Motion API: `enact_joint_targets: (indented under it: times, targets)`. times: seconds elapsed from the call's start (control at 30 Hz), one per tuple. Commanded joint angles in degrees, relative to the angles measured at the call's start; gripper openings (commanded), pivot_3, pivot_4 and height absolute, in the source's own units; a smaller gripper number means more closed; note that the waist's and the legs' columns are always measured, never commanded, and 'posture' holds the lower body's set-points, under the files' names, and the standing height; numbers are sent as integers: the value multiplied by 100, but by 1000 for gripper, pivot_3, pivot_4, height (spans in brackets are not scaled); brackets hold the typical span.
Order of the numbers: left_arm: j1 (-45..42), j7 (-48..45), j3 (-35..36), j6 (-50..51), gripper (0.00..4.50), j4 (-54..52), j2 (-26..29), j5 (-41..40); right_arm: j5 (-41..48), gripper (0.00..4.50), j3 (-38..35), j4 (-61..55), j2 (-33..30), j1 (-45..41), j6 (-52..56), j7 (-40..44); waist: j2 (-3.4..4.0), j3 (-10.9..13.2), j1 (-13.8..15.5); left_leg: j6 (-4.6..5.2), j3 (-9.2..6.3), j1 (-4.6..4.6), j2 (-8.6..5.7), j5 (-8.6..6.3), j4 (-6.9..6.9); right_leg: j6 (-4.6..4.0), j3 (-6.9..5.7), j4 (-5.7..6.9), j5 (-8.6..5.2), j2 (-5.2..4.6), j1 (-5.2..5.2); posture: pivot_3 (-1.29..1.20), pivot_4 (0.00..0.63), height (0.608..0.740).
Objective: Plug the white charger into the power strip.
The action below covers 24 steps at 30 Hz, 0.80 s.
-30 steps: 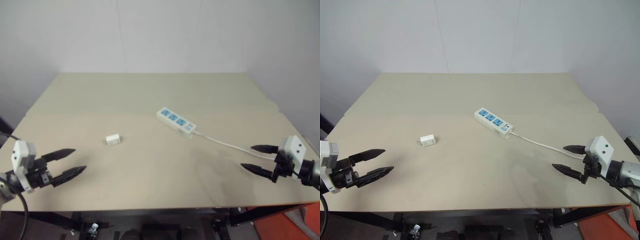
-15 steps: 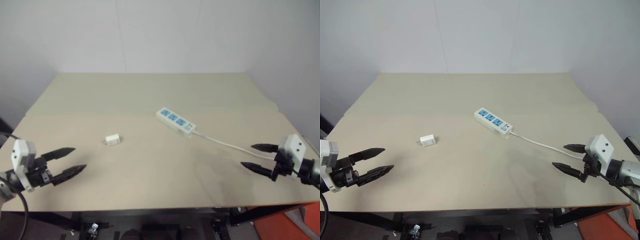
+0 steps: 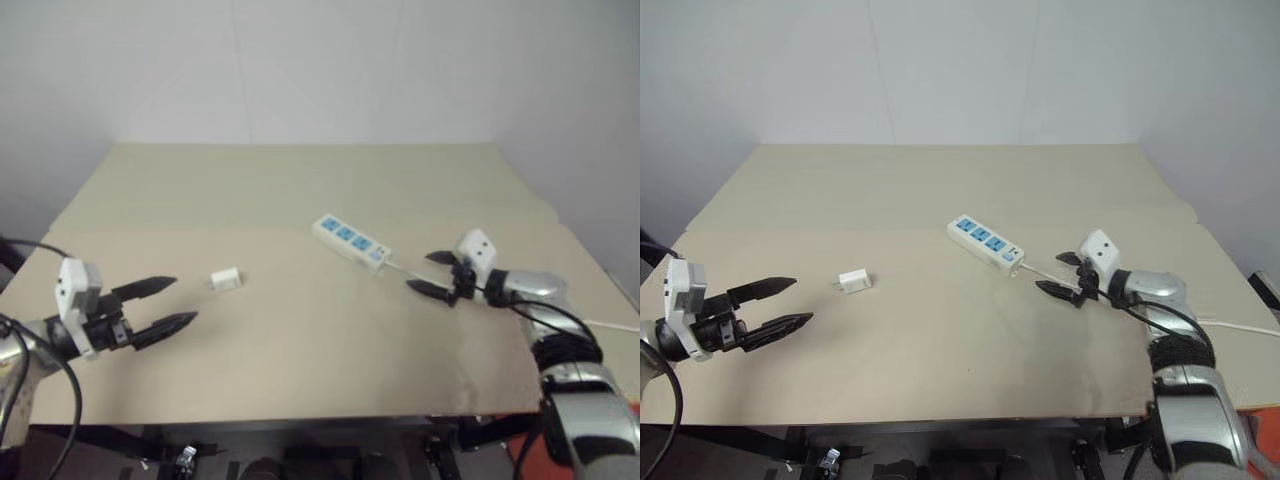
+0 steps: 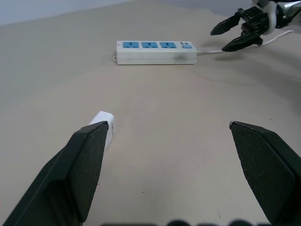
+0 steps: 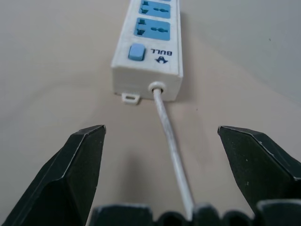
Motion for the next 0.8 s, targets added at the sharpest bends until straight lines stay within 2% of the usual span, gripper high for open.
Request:
enact_joint_targets:
  times: [0.03,0.27,0.3,0.37,0.73,0.8]
  targets:
    - [-4,34,41,-43,4500,-207,-13,-39,-284,4478,51,863,104,-524,-397,-203,0,0,-8,0,1,1,0,0,1,0,1,2,0,0,0,0,150,740]
    - [148,79,102,-44,4500,-340,-65,-63,-626,4478,85,1693,303,-1034,-367,-411,1,0,-41,-1,0,4,1,0,0,-1,2,9,1,-1,-1,0,150,740]
    - [172,95,111,-48,4500,-356,-77,-60,-667,4310,97,1734,329,-1059,-367,-416,1,0,-49,-1,0,3,1,0,-1,-1,2,9,1,-1,0,0,150,740]
    - [218,121,112,-70,4500,-379,-101,-44,-728,3893,98,1799,379,-1106,-311,-432,1,0,-77,-1,-1,4,2,0,-1,-1,2,9,1,-1,-1,0,150,740]
    - [405,237,104,-93,4500,-558,-225,-52,-1151,83,249,1879,544,-1183,-411,-400,1,0,-136,-2,-2,10,4,0,-2,-2,4,17,1,0,0,0,150,740]
    - [448,243,123,-100,4500,-572,-240,-60,-1181,35,249,1847,550,-1162,-520,-422,1,0,-137,-3,-2,10,4,0,-2,-2,4,17,1,1,1,0,150,740]
